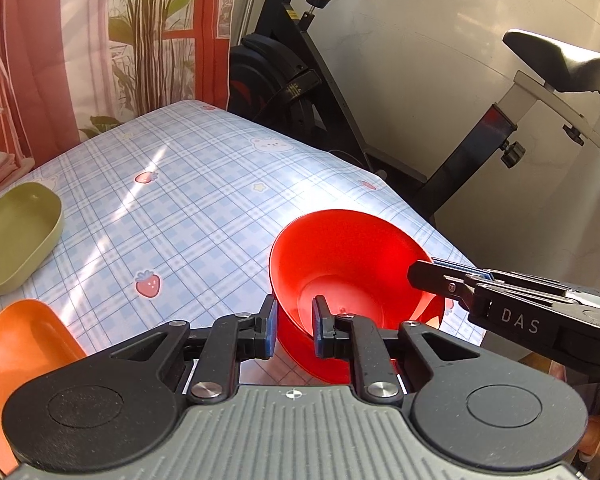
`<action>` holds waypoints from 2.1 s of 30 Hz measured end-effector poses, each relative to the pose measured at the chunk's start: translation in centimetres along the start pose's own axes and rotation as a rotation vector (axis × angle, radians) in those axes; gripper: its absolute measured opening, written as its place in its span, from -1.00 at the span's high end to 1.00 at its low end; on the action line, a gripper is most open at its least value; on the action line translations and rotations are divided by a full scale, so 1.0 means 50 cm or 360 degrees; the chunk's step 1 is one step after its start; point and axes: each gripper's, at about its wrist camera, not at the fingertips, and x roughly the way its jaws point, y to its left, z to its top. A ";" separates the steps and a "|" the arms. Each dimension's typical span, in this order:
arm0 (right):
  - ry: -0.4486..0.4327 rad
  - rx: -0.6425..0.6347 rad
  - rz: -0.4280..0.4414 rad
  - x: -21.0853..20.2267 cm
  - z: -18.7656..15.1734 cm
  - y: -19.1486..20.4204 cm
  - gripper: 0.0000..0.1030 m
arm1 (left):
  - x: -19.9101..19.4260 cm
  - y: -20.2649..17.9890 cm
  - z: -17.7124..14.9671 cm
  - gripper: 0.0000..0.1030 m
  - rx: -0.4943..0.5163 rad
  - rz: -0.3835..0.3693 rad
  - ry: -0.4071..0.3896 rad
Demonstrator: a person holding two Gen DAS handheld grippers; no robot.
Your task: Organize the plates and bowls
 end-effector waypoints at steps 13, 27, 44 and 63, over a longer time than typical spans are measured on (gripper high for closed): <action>0.0026 -0.0016 -0.0032 0.007 -0.014 -0.010 0.78 | 0.012 -0.012 -0.006 0.66 0.0057 0.0010 0.0042; 0.0038 -0.0044 -0.0042 0.010 -0.009 -0.002 0.66 | 0.006 -0.004 -0.007 0.15 0.0052 0.0054 0.0049; -0.0047 -0.0175 -0.0017 -0.038 0.009 0.047 0.66 | -0.082 0.010 -0.007 0.15 0.0064 0.0226 -0.0084; -0.0093 -0.0541 0.0339 -0.047 0.060 0.344 0.65 | -0.425 0.239 -0.048 0.11 -0.0215 0.0687 -0.0335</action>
